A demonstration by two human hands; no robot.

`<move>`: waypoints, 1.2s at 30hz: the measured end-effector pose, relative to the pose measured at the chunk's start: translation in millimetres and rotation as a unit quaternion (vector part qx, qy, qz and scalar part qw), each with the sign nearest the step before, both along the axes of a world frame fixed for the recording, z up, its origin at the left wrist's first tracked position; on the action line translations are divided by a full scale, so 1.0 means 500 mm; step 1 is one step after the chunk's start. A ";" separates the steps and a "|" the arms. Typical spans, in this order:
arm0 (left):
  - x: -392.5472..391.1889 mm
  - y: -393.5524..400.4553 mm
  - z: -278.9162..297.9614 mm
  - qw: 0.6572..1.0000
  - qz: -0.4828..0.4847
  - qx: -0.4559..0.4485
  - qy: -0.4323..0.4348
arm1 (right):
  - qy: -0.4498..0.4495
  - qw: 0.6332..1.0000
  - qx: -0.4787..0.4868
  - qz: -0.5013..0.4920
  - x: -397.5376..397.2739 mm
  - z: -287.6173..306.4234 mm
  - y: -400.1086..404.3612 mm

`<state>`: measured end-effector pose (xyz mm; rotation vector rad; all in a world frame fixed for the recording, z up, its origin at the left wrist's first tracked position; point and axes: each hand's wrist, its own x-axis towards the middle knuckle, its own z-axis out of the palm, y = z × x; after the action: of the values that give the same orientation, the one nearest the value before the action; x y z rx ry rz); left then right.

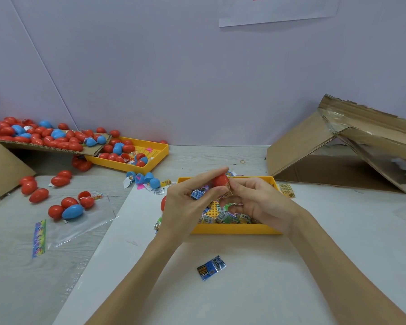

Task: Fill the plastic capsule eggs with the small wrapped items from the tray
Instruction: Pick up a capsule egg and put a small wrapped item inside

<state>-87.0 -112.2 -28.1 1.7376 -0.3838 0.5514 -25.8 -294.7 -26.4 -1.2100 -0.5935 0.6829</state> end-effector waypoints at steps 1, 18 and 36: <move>0.000 0.000 0.000 1.000 -0.001 0.004 0.001 | 0.001 1.000 0.002 -0.002 0.000 0.000 0.000; 0.005 0.001 -0.005 0.999 0.004 0.039 -0.010 | 0.018 0.999 0.002 -0.042 -0.002 0.003 0.001; 0.011 0.013 -0.009 0.996 0.046 0.056 0.050 | -0.038 0.992 0.036 -0.119 0.006 -0.011 0.002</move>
<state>-81.3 -105.4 -32.4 1.8896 -0.2689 0.5157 -22.6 -293.7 -31.9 -1.2192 -0.5228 0.4129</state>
